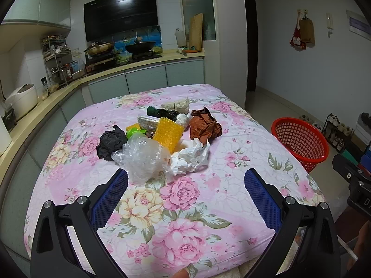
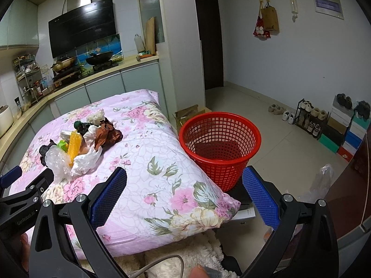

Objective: Collect trash

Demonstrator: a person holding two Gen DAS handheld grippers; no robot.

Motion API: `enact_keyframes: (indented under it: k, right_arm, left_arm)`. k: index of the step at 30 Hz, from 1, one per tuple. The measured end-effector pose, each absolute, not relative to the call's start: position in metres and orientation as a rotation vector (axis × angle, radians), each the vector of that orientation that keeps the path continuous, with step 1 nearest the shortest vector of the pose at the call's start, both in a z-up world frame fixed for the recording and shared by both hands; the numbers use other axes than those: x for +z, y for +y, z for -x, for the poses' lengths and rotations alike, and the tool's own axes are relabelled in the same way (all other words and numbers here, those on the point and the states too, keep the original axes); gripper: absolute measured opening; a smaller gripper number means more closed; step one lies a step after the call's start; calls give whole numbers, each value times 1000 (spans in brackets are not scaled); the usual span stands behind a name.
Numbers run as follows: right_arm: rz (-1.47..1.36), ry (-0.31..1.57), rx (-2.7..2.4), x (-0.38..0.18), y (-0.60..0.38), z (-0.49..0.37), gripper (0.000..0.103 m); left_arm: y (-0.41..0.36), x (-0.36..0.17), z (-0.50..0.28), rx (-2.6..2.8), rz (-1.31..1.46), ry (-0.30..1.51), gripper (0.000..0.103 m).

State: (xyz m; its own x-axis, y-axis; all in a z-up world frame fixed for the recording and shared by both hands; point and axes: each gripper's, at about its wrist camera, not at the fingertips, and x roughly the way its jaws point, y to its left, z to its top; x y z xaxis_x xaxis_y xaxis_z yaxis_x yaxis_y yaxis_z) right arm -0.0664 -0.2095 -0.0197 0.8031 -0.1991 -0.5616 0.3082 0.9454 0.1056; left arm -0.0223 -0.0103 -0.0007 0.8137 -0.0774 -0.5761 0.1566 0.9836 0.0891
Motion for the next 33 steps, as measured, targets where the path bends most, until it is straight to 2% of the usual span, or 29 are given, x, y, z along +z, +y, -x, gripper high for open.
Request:
enact_keyframes:
  k: [22,33]
  right_arm:
    - [-199,587,-273,-24,-215,66,98]
    - [-156,698,-214,-49,-205,24,98]
  left_arm:
    - [-15,-6,21,-149,-141,627,97]
    - [13,-25,-11,-69,-99,703,97]
